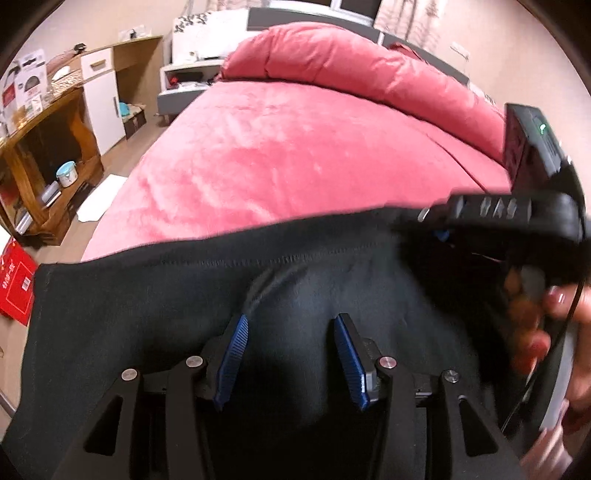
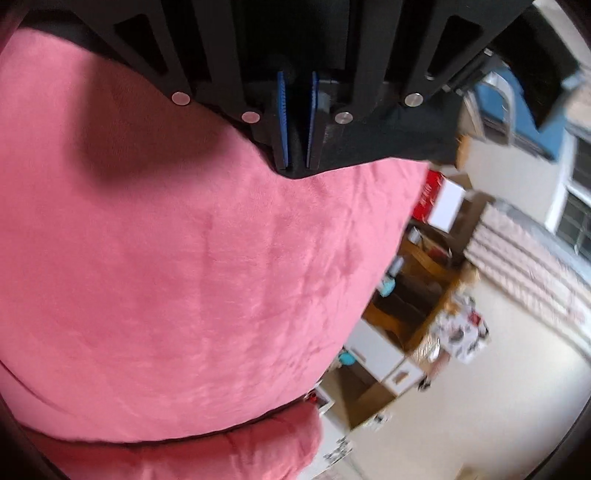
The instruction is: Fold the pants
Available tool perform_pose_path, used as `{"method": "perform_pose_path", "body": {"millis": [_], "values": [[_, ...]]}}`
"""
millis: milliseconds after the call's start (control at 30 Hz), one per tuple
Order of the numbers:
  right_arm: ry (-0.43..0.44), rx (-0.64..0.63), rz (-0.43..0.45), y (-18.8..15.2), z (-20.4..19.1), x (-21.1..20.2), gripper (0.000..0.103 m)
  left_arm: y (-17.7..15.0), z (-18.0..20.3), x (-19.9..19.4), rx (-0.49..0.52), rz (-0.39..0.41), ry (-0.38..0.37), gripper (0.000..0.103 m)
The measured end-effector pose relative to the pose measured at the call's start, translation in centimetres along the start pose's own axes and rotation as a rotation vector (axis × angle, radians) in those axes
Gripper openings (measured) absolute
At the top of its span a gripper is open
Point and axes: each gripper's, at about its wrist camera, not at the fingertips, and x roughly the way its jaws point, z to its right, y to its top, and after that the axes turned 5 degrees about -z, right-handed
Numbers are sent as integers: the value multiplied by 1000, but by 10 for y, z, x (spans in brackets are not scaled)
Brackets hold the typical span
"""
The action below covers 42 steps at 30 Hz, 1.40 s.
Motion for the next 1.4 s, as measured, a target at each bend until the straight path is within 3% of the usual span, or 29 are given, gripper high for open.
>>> {"method": "perform_pose_path", "body": {"millis": [33,133,200,267,467,533,633,800,1000,1067,1133,1200,1400], "values": [[-35,6,42,-3,-1,-12,20,-1,-1,-5,-7,-19,5,50],[-176,-101,165,-22,-15,-60,20,1,-4,-19,-68,-40,-17,50],[-221,-183,181,-37,-27,-76,19,6,1,-24,-90,-38,-64,50],[-225,-245,158,-54,-32,-85,16,14,12,-23,-74,-27,-91,50],[-268,-246,71,-82,-7,-79,13,37,58,7,58,-55,-114,49],[-282,-234,65,-81,0,-74,11,43,68,22,95,-73,-78,49],[-337,-222,67,-75,10,-64,0,50,75,35,109,-36,-26,49],[-370,-223,131,-81,15,-53,0,52,79,45,107,39,15,54],[-272,-154,135,-79,22,-64,0,43,75,32,128,21,15,54],[-225,-114,143,-82,21,-78,5,34,67,22,117,-8,-3,54],[-241,-116,160,-92,19,-94,14,21,54,13,80,-28,-26,54],[-270,-125,160,-103,21,-107,15,6,40,3,44,-35,-38,54],[-339,-28,145,-136,54,-142,15,-35,14,-21,70,39,46,54]]}}
